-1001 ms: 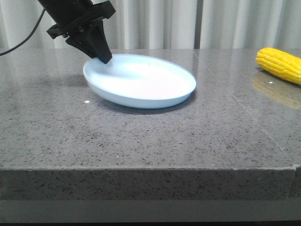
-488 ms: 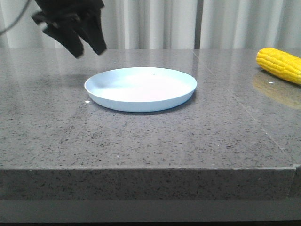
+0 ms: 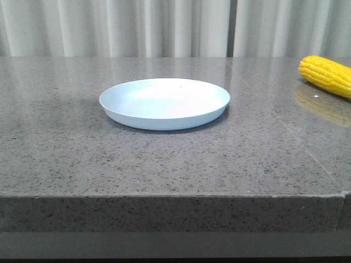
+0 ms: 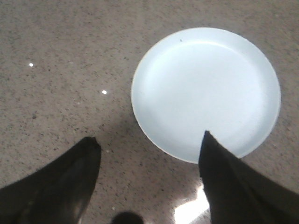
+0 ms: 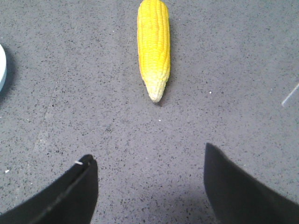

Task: Place corn on plate with both arms
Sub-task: 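Raise the left gripper away from the plate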

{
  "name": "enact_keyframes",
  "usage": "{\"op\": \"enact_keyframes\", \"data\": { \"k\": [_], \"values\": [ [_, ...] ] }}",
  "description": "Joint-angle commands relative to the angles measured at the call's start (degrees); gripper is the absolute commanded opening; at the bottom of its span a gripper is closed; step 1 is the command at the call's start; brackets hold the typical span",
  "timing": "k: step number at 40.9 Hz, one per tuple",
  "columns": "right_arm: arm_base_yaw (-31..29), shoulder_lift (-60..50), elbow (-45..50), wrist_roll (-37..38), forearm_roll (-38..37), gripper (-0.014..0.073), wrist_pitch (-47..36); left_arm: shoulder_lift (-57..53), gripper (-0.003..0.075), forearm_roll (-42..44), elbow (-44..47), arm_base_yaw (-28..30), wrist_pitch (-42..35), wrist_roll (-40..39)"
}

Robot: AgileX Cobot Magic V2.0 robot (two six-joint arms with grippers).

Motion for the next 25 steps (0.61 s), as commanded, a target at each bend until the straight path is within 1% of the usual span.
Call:
{"op": "enact_keyframes", "data": {
  "k": [1,9,14,20,25],
  "values": [
    [-0.17,0.11,-1.75,-0.51,-0.61,0.051,-3.69,-7.74,0.0439,0.48,5.13,-1.93,-5.34,-1.14],
    [-0.17,0.11,-1.75,-0.51,-0.61,0.051,-3.69,-19.21,0.0439,0.48,17.39,-2.12,-8.02,-3.85],
    [-0.17,0.11,-1.75,-0.51,-0.54,0.051,-3.76,-26.16,0.0439,0.48,23.42,-2.12,-9.27,-4.71],
    [-0.17,0.11,-1.75,-0.46,-0.13,0.051,-3.89,-33.17,0.0439,0.48,28.32,-2.12,-9.27,-5.23],
    [-0.17,0.18,-1.75,-0.52,-0.12,0.051,-4.08,-36.9,0.0439,0.48,29.98,-2.12,-9.27,-5.23]
  ]
}}
